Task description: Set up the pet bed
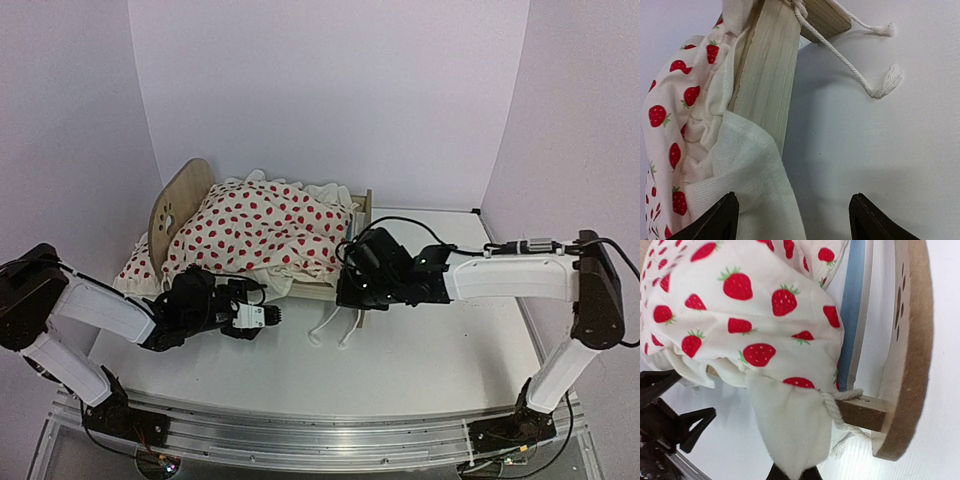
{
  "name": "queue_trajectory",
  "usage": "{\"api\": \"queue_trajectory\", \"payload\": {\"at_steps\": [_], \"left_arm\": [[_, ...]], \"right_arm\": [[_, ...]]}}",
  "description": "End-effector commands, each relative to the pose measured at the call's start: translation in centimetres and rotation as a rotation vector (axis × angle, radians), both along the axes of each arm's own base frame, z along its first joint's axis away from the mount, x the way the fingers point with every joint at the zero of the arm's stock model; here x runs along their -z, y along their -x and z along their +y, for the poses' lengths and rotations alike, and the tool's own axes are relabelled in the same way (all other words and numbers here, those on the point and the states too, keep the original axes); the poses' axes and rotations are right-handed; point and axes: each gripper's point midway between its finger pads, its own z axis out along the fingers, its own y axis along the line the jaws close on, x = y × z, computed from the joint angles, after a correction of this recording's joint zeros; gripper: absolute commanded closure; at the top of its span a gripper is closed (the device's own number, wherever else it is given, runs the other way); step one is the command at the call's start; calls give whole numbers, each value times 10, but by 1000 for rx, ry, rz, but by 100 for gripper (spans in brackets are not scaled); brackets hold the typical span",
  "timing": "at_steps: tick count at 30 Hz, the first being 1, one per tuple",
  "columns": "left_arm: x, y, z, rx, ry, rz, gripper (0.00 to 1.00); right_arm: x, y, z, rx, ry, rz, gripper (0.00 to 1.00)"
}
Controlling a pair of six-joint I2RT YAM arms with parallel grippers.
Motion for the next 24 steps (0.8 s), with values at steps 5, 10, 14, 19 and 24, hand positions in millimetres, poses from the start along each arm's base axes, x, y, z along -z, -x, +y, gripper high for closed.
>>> {"api": "queue_trajectory", "payload": {"at_steps": [5, 10, 14, 19, 24], "left_arm": [[-36, -29, -25, 84, 4, -232, 30], [-36, -42, -14, 66, -25, -260, 38], [-35, -52, -3, 50, -47, -267, 57], [-44, -54, 2, 29, -32, -276, 97], [-55, -44, 11, 11, 7, -254, 100]], "right_arm": [[-40, 11, -12, -89, -130, 39, 100], [-55, 13, -29, -82, -181, 65, 100], [-59, 13, -33, -87, -197, 75, 100], [-53, 14, -32, -100, -190, 94, 100], [-45, 12, -38, -91, -182, 114, 100]]}}
